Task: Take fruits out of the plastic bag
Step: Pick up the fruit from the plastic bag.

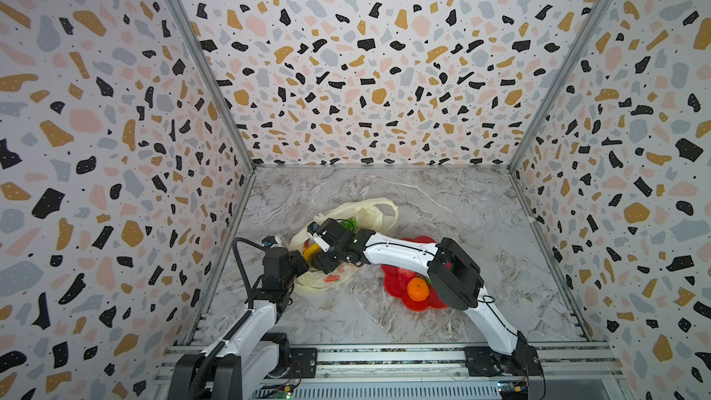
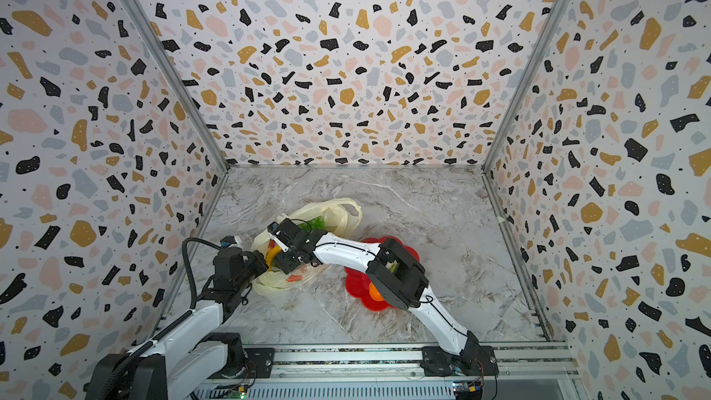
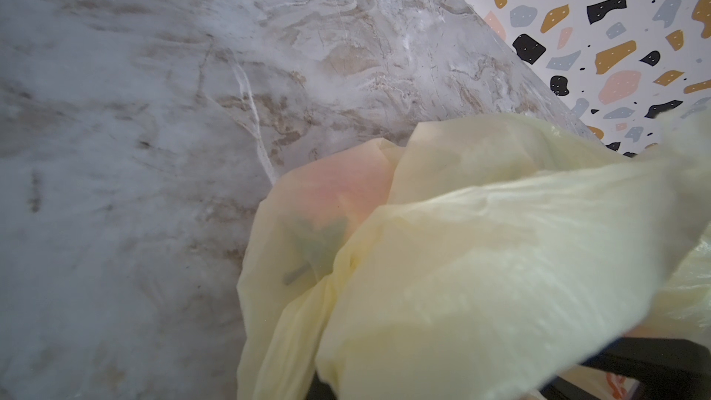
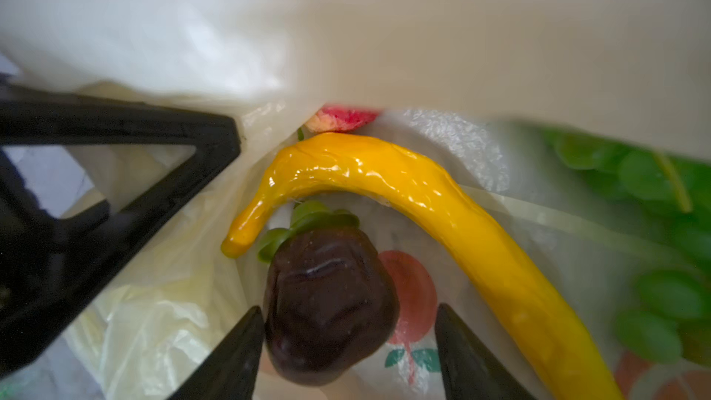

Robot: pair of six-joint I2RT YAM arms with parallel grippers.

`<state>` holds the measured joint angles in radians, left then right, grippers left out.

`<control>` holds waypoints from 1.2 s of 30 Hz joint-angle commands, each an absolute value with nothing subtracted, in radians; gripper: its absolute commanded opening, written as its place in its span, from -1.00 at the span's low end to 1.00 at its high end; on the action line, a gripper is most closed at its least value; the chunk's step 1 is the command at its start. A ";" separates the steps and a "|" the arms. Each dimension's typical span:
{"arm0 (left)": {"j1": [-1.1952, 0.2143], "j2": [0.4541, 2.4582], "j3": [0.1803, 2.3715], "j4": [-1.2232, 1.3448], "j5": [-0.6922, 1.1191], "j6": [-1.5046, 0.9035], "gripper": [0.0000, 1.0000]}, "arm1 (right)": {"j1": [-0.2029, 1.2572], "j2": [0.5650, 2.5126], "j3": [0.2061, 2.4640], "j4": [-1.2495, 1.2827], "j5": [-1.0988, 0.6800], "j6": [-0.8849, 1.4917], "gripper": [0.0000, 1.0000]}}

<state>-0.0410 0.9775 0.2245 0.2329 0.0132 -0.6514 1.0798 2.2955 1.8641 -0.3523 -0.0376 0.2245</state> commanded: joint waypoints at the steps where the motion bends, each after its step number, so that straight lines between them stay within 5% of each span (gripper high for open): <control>1: -0.039 0.979 0.222 0.273 -0.002 -0.655 -0.96 | 1.074 2.256 1.849 -0.382 0.015 0.265 0.36; 11: -0.040 0.984 0.221 0.282 -0.002 -0.655 -0.94 | 1.041 2.119 1.665 -0.236 -0.036 0.315 0.29; 18: -0.039 0.977 0.221 0.279 -0.005 -0.655 -0.94 | 1.078 2.126 1.680 -0.226 -0.015 0.257 0.59; 27: -0.040 0.976 0.219 0.279 -0.003 -0.653 -0.93 | 1.102 2.229 1.780 -0.263 0.084 0.206 0.76; 36: -0.040 0.981 0.217 0.287 -0.003 -0.652 -0.93 | 1.103 2.396 1.993 -0.384 0.125 0.222 0.66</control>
